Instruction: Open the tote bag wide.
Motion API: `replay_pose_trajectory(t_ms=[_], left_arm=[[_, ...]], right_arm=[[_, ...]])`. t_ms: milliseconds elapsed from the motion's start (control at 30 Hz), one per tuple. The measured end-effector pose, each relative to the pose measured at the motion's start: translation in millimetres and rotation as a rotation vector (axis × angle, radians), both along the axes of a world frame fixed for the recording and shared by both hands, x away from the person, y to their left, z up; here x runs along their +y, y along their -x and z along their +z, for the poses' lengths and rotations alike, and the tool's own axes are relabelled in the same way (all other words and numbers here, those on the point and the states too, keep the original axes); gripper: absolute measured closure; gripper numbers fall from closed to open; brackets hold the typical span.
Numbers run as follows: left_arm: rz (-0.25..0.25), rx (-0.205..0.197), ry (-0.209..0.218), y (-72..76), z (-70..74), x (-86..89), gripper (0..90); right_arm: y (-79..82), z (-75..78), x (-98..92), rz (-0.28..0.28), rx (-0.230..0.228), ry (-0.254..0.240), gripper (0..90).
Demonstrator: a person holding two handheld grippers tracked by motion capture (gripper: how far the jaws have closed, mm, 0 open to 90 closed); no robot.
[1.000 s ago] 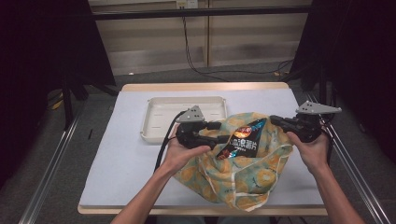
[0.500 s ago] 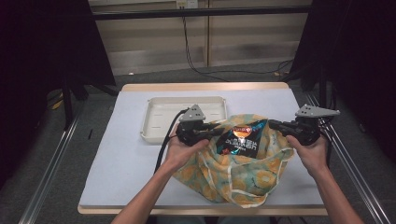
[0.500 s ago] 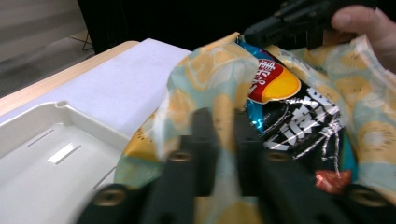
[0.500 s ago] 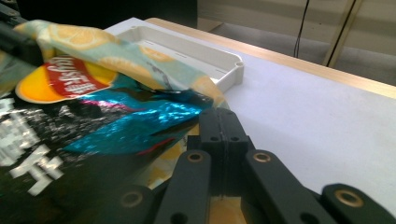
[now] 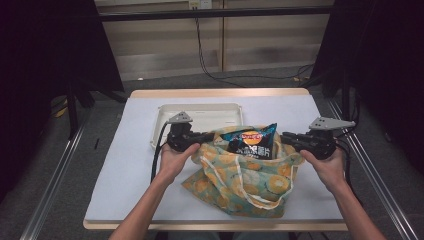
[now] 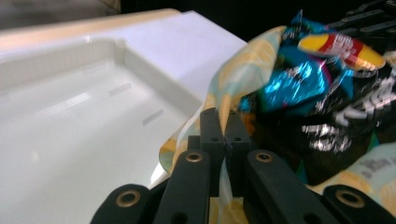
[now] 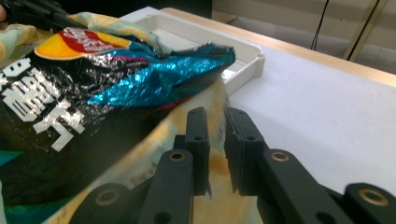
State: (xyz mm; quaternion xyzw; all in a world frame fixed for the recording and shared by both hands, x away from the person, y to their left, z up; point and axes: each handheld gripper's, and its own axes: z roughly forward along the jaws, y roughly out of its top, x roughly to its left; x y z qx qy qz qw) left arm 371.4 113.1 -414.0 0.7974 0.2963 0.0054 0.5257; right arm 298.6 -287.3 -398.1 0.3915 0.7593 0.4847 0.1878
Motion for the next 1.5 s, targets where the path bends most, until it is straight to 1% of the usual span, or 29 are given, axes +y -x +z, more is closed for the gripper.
replay_pose_trajectory(t_ms=[33,100,200,233,267,300,333,400,433,467,500,533,633,667,767,833,867,933,1000,1033,1067,1100,1133,1200,1300,1333,1400,1433,1500], left_arm=[[-0.004,0.002,-0.01,1.2,-3.0,1.4,89.4],[-0.028,0.03,0.005,5.5,-9.8,3.7,89.3],[-0.079,0.052,-0.008,15.2,-15.3,6.0,89.4],[-0.079,0.052,-0.008,15.2,-15.3,6.0,89.4],[-0.103,0.049,-0.023,21.7,-14.0,7.8,89.4],[-0.103,0.049,-0.023,21.7,-14.0,7.8,89.3],[-0.113,0.045,-0.014,27.9,-11.2,9.8,89.3],[-0.116,0.035,-0.025,29.9,-10.6,10.5,88.9],[-0.118,0.029,-0.046,31.8,-11.3,10.5,88.8],[-0.098,0.039,-0.072,32.4,-15.4,11.1,88.8],[-0.098,0.039,-0.072,32.4,-15.4,11.1,88.8],[-0.103,0.061,-0.068,31.7,-22.1,11.5,88.8],[-0.107,0.067,-0.063,30.4,-27.0,12.0,86.4],[-0.095,0.078,-0.052,29.5,-28.7,11.8,84.7],[-0.081,0.08,-0.051,29.3,-28.4,12.2,76.7],[-0.051,0.04,-0.064,31.1,-25.4,12.7,71.0],[-0.044,0.018,-0.077,31.6,-23.8,13.2,63.0],[-0.048,0.0,-0.05,31.8,-19.2,16.6,60.4],[-0.046,-0.01,-0.046,32.3,-17.3,17.6,57.6],[-0.047,-0.029,-0.045,33.7,-14.0,18.9,57.6],[-0.054,-0.056,-0.036,36.1,-9.0,21.8,56.6],[-0.049,-0.069,-0.031,37.9,-5.9,23.4,56.4],[-0.05,-0.083,-0.009,39.7,-2.8,25.4,54.7],[-0.055,-0.09,-0.007,40.4,-1.0,27.2,54.1],[-0.044,-0.111,0.036,45.7,4.3,32.1,53.3],[-0.035,-0.122,0.063,47.4,8.2,35.5,53.3],[-0.029,-0.137,0.062,48.8,12.5,37.2,54.7],[-0.009,-0.16,0.054,50.1,15.8,38.4,55.8],[-0.026,-0.159,0.098,51.5,22.9,40.6,58.7]], right_arm=[[-0.5,-1.3,0.9,0.008,0.007,0.006,80.7],[-1.1,-3.6,2.7,0.014,0.018,0.005,81.2],[-0.3,-6.5,7.4,0.044,0.035,0.01,85.7],[1.0,-7.3,9.1,0.057,0.039,0.007,87.7],[3.4,-8.0,11.5,0.076,0.043,0.009,88.6],[3.4,-8.0,11.5,0.076,0.043,0.009,88.6],[8.0,-8.8,14.2,0.094,0.051,0.009,90.0],[9.9,-8.8,15.2,0.099,0.049,0.014,90.0],[15.0,-8.8,16.9,0.108,0.048,0.03,90.0],[16.7,-9.2,17.4,0.111,0.054,0.035,90.0],[17.8,-9.9,17.4,0.106,0.053,0.041,90.0],[19.1,-11.9,16.8,0.108,0.058,0.045,90.0],[20.2,-14.8,15.7,0.109,0.062,0.055,90.0],[19.0,-14.1,13.9,0.108,0.058,0.04,90.0],[16.3,-9.1,10.8,0.106,0.044,0.01,87.7],[14.7,-4.4,8.4,0.095,0.033,-0.008,81.4],[13.4,-1.6,7.0,0.095,0.022,-0.005,78.6],[11.6,2.0,5.8,0.099,0.018,-0.018,73.7],[9.7,5.7,5.3,0.102,0.012,-0.032,70.5],[9.7,5.7,5.3,0.102,0.012,-0.032,70.5],[7.6,10.9,5.3,0.1,0.007,-0.046,64.4],[6.4,12.7,5.3,0.106,0.003,-0.053,63.2],[5.1,15.7,5.5,0.115,-0.001,-0.063,60.8],[3.4,19.5,5.6,0.122,-0.004,-0.079,58.4],[-1.2,29.3,7.5,0.141,-0.018,-0.104,51.8],[-5.2,34.4,8.0,0.141,-0.029,-0.126,46.7],[-9.9,37.1,8.9,0.15,-0.023,-0.136,42.2],[-13.0,37.8,9.5,0.158,-0.016,-0.141,39.2],[-19.1,37.4,11.1,0.16,-0.003,-0.139,35.3]])
